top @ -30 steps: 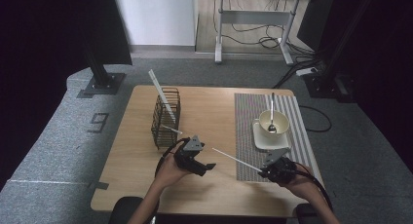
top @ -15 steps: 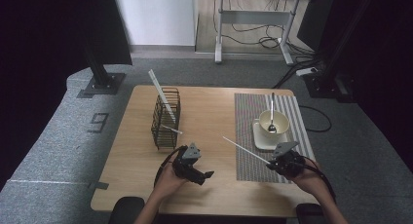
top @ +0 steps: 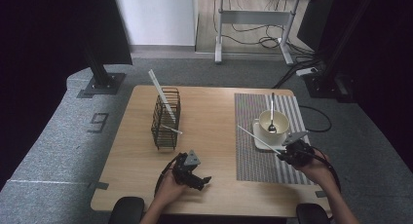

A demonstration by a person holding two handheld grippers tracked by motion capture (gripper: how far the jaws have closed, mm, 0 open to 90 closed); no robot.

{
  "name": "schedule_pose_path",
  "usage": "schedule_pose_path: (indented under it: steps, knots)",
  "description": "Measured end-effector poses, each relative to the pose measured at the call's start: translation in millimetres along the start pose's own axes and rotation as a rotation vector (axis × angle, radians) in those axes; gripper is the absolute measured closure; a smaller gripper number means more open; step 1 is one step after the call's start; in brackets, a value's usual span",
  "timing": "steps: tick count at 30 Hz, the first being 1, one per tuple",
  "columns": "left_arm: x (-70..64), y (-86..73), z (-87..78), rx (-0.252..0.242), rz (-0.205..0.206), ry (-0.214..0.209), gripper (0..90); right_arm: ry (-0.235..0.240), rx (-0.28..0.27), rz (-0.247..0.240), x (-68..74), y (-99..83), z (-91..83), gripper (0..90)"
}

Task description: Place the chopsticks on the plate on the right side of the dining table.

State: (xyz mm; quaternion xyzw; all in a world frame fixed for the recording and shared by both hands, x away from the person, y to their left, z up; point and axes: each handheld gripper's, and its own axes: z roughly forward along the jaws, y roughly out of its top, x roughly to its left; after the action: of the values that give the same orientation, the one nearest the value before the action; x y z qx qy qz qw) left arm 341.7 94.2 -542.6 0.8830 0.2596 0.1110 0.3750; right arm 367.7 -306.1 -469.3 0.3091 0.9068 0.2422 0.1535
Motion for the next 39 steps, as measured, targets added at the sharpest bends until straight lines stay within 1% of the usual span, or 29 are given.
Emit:
schedule_pose_path:
  steps: [1, 2, 3, 4, 5, 6, 7, 10, 11, 12, 15, 16, 18, 19, 20, 21, 24, 26, 33, 34, 39]
  knots:
    - [-1.0, -0.1, 1.4, 0.009, 0.012, 0.003, 0.0, -0.001, 0.002, 0.009, -2.9, -0.5, 0.4, 83.1]
    - [-1.0, -0.1, 1.4, 0.009, 0.012, 0.003, 0.0, -0.003, 0.004, 0.014, -5.9, -1.0, 1.0, 83.0]
    - [-2.0, -0.6, 3.9, 0.032, 0.031, -0.002, 0.0, -0.007, 0.006, 0.022, -8.5, -1.2, 1.4, 83.1]
    - [-2.3, -1.1, 5.1, 0.043, 0.038, 0.002, 0.0, -0.008, 0.008, 0.025, -11.3, -1.6, 1.8, 83.0]
    - [-2.3, -1.1, 5.1, 0.043, 0.038, 0.002, 0.0, -0.008, 0.009, 0.029, -14.0, -1.9, 2.3, 83.0]
    - [-2.7, -1.7, 7.3, 0.064, 0.046, 0.016, 0.0, -0.009, 0.013, 0.030, -16.4, -2.1, 3.0, 83.0]
    - [-2.6, -1.6, 7.6, 0.070, 0.048, 0.020, 0.0, -0.010, 0.015, 0.031, -18.7, -2.3, 3.9, 83.1]
    - [-2.0, -1.6, 7.4, 0.073, 0.043, 0.018, 0.0, -0.011, 0.024, 0.033, -22.9, -2.6, 5.9, 83.0]
    - [-1.8, -1.7, 7.7, 0.070, 0.038, 0.016, 0.0, -0.014, 0.037, 0.026, -27.4, -3.1, 8.4, 83.0]
    - [-1.7, -1.7, 7.8, 0.072, 0.036, 0.017, 0.0, -0.014, 0.037, 0.026, -27.4, -3.1, 8.4, 83.0]
    - [-1.5, -1.5, 8.2, 0.078, 0.037, 0.011, 0.0, -0.013, 0.061, 0.028, -36.1, -4.5, 14.3, 83.0]
    - [-1.4, -1.4, 8.3, 0.079, 0.037, 0.010, 0.0, -0.013, 0.061, 0.028, -36.1, -4.5, 14.3, 83.0]
    - [-1.0, -1.4, 8.3, 0.081, 0.036, 0.008, 0.0, -0.013, 0.073, 0.029, -40.5, -5.2, 17.3, 83.0]
    - [-1.0, -1.4, 8.3, 0.081, 0.036, 0.008, 0.0, -0.014, 0.085, 0.030, -44.1, -5.9, 21.1, 83.0]
    - [-1.0, -1.4, 8.4, 0.081, 0.036, 0.008, 0.0, -0.014, 0.085, 0.030, -44.1, -5.9, 21.1, 83.0]
    - [-1.0, -1.2, 8.4, 0.082, 0.036, 0.007, 0.0, -0.014, 0.094, 0.027, -46.4, -6.3, 24.6, 83.0]
    - [-1.2, -1.1, 8.7, 0.081, 0.036, 0.005, 0.0, -0.013, 0.098, 0.031, -48.4, -6.7, 27.7, 83.0]
    - [-1.8, -0.8, 9.1, 0.081, 0.037, 0.002, 0.0, -0.013, 0.104, 0.031, -52.3, -7.1, 32.2, 83.0]
    - [-2.0, -0.4, 9.2, 0.086, 0.041, -0.004, 0.0, -0.014, 0.107, 0.035, -58.6, -6.3, 37.5, 82.9]
    - [-2.1, -0.4, 9.3, 0.086, 0.042, -0.005, 0.0, -0.008, 0.110, 0.031, -60.5, -6.4, 39.3, 82.9]
    - [-2.5, -0.2, 9.6, 0.086, 0.043, -0.008, 0.0, -0.004, 0.117, 0.028, -62.9, -6.7, 43.5, 82.7]
